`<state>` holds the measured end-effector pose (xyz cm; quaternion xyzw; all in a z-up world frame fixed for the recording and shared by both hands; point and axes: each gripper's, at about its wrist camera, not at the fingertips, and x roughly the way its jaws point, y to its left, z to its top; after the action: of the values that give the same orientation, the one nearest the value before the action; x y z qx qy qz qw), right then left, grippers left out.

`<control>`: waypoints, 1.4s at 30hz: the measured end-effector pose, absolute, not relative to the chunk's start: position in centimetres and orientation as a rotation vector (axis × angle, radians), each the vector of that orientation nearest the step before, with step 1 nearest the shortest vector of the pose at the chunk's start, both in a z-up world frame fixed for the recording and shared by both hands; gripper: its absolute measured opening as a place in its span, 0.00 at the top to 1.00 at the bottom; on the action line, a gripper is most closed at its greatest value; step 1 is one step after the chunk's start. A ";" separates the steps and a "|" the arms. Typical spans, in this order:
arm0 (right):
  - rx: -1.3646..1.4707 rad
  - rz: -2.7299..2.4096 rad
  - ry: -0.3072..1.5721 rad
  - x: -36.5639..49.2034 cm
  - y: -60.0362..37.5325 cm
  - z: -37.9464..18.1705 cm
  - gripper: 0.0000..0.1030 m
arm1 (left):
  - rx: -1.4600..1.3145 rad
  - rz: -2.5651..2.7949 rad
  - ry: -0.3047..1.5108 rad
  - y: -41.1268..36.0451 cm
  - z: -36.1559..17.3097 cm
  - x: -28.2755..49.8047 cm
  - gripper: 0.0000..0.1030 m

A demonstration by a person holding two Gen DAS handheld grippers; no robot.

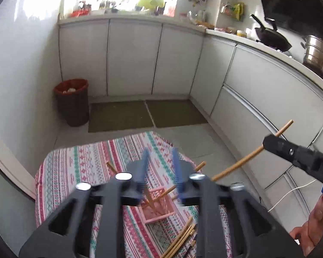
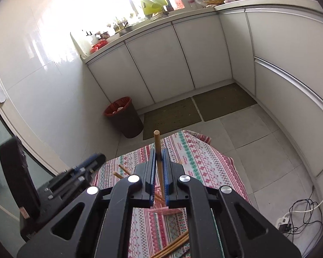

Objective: Organize utensils
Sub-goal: 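Carry both chopsticks over the pink basket and open both tools to drop them, then grasp a black chopstick with the left tool while the right tool grasps a bamboo one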

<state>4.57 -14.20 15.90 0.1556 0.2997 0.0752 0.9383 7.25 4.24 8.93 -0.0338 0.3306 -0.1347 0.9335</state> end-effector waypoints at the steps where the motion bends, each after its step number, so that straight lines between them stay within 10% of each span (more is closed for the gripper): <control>1: 0.316 0.152 0.615 5.0 -13.9 15.7 0.94 | -0.088 -0.263 0.669 4.7 9.0 7.1 0.62; 18: 0.281 0.105 0.688 9.8 -10.3 9.3 0.91 | -0.131 -0.157 0.603 7.6 10.2 5.8 0.23; 23: 0.376 0.069 0.659 8.7 -12.4 8.8 0.28 | -0.109 -0.121 0.634 7.9 9.5 5.9 0.15; 30: 0.440 -0.026 0.688 5.5 -17.1 6.2 0.08 | 0.034 -0.143 0.817 5.9 4.8 5.7 0.07; 42: 0.576 -0.055 1.119 1.8 -24.4 -7.2 0.07 | 0.117 -0.540 1.214 -2.5 -7.9 3.0 0.07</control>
<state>1.80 -24.39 -7.17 0.2695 0.5233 -0.0256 0.8080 2.99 -2.51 -7.88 0.0541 0.5632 -0.2504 0.7856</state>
